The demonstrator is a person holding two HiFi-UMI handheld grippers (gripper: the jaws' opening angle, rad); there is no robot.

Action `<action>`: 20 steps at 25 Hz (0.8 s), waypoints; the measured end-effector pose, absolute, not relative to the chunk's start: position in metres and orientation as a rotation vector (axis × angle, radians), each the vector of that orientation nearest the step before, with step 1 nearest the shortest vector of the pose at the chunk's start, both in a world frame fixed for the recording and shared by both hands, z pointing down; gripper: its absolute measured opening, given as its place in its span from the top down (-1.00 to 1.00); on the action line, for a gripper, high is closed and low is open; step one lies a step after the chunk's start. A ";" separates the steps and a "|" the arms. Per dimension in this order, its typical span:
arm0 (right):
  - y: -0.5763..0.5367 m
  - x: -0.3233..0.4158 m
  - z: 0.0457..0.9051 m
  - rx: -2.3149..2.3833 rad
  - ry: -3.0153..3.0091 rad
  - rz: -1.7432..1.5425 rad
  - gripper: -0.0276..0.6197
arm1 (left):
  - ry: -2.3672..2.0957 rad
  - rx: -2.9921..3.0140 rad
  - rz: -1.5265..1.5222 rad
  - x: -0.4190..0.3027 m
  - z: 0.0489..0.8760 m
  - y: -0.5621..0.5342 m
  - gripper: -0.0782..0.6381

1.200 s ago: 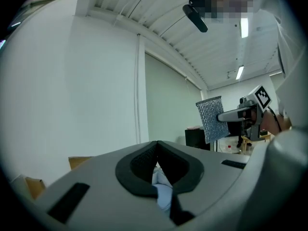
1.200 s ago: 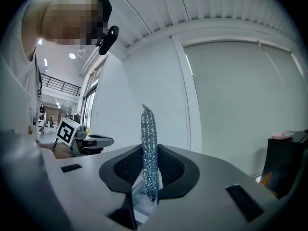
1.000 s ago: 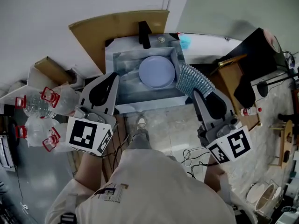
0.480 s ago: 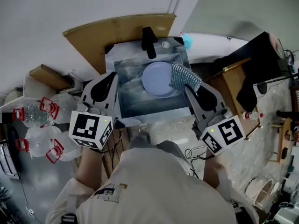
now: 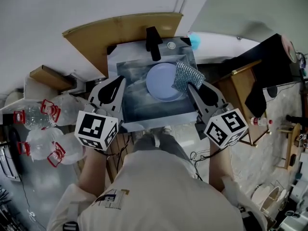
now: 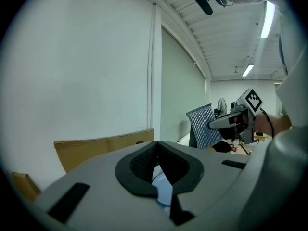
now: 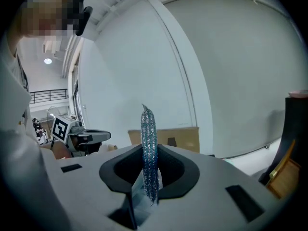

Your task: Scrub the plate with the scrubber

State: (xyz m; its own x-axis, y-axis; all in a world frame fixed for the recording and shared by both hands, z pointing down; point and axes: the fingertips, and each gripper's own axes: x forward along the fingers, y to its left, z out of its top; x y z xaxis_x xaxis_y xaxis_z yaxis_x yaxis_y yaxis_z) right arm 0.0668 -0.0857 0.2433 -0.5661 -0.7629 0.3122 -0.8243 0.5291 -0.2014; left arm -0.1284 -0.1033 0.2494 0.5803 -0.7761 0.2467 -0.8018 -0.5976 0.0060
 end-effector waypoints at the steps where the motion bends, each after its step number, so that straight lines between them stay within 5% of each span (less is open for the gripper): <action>1: -0.089 0.067 0.252 1.327 -2.581 0.516 0.61 | -1.343 2.679 0.346 -0.126 0.256 -0.106 0.73; 15: -0.135 0.048 0.362 1.052 -2.461 0.619 0.61 | -1.203 2.472 0.439 -0.090 0.361 -0.156 0.73; 18: -0.145 0.039 0.388 1.013 -2.435 0.577 0.61 | -1.162 2.399 0.447 -0.082 0.391 -0.166 0.41; 20: -0.152 0.034 0.411 0.988 -2.413 0.600 0.61 | -1.174 2.360 0.457 -0.081 0.412 -0.173 0.40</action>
